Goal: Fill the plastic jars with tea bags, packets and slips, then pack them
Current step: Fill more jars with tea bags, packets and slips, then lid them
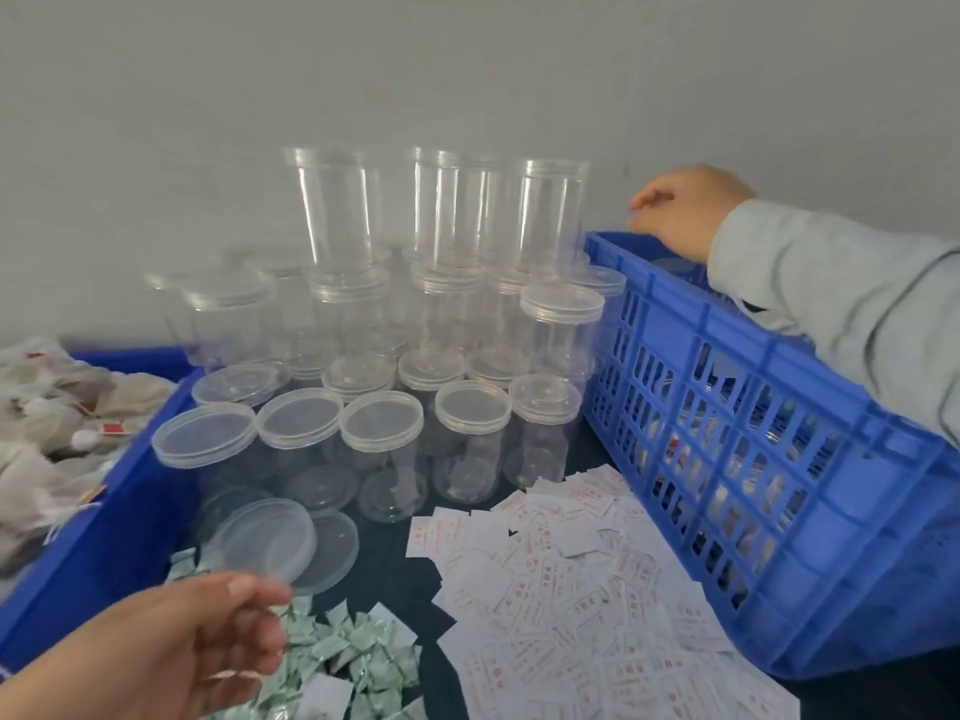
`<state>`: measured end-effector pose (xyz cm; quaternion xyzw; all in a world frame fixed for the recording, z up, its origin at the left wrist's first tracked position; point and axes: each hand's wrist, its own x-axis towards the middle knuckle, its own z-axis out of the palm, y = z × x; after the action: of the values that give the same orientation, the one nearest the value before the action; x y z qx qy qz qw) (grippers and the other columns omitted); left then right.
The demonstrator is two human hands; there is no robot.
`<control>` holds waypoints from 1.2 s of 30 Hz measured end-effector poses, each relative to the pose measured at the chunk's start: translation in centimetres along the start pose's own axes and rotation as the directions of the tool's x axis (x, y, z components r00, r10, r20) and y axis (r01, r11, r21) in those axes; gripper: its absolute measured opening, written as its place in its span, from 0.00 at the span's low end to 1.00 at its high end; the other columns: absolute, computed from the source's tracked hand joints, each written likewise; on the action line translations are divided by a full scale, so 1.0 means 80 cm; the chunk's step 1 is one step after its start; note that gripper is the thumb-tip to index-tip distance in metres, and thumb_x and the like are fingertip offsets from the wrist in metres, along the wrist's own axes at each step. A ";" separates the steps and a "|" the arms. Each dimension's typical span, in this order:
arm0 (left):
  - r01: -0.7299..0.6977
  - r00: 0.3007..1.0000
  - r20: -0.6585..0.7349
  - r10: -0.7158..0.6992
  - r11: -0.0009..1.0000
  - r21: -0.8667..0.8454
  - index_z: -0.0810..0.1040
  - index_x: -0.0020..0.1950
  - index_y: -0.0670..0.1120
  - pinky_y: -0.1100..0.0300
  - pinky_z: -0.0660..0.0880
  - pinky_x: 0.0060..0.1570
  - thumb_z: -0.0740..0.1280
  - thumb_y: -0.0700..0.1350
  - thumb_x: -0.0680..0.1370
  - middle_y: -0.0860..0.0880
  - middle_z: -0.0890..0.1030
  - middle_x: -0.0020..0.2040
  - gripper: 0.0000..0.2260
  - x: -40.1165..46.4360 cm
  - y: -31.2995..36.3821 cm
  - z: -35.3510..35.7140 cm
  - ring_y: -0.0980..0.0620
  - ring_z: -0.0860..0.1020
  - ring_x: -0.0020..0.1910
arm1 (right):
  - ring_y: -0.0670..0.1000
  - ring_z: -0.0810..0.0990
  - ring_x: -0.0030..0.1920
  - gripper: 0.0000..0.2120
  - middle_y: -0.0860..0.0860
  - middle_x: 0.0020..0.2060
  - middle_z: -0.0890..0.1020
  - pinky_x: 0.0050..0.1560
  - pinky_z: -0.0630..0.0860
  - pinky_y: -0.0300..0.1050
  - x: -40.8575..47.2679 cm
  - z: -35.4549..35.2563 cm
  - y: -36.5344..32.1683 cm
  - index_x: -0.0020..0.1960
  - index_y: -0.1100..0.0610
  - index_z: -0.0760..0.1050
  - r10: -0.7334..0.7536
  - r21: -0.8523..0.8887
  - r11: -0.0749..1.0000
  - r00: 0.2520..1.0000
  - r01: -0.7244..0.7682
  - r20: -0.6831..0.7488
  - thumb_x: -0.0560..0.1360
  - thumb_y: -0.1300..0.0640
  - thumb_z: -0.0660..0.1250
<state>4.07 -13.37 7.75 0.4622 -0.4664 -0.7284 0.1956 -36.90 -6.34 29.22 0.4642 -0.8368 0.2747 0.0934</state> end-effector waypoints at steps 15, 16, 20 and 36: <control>-0.219 0.976 0.025 0.217 0.964 0.148 0.80 0.42 0.43 0.61 0.76 0.35 0.63 0.41 0.78 0.47 0.80 0.31 0.09 -0.056 0.023 0.028 0.54 0.79 0.30 | 0.57 0.63 0.72 0.53 0.54 0.74 0.62 0.71 0.62 0.53 -0.080 0.174 -0.062 0.78 0.53 0.51 0.387 0.485 0.843 0.888 -0.233 -0.248 0.63 0.48 0.79; -0.243 0.970 0.025 0.242 0.956 0.165 0.81 0.41 0.44 0.62 0.76 0.35 0.64 0.41 0.77 0.48 0.81 0.31 0.08 -0.056 0.023 0.028 0.54 0.79 0.31 | 0.57 0.63 0.72 0.53 0.54 0.73 0.63 0.71 0.61 0.53 -0.100 0.177 -0.073 0.77 0.53 0.53 0.350 0.493 0.855 0.881 -0.161 -0.319 0.62 0.47 0.79; -0.421 0.896 0.015 0.444 0.839 0.343 0.79 0.48 0.52 0.58 0.78 0.45 0.69 0.45 0.75 0.54 0.82 0.41 0.03 -0.059 0.020 0.029 0.57 0.80 0.39 | 0.54 0.62 0.70 0.54 0.50 0.70 0.64 0.69 0.56 0.47 -0.203 0.204 -0.133 0.77 0.56 0.51 0.018 0.510 0.836 0.918 0.203 -0.396 0.61 0.49 0.79; -0.515 0.734 0.166 0.658 0.381 0.768 0.65 0.64 0.62 0.68 0.73 0.55 0.66 0.65 0.57 0.62 0.73 0.60 0.36 -0.069 0.024 0.006 0.68 0.73 0.56 | 0.38 0.67 0.69 0.61 0.35 0.67 0.69 0.71 0.65 0.42 -0.329 0.287 -0.158 0.73 0.37 0.47 -0.558 0.920 0.391 0.785 -0.037 0.269 0.52 0.44 0.83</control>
<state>6.10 -10.11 12.17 0.3614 -0.8454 -0.2942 0.2610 -9.60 -5.07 3.99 0.6299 -0.4615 0.5092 -0.3619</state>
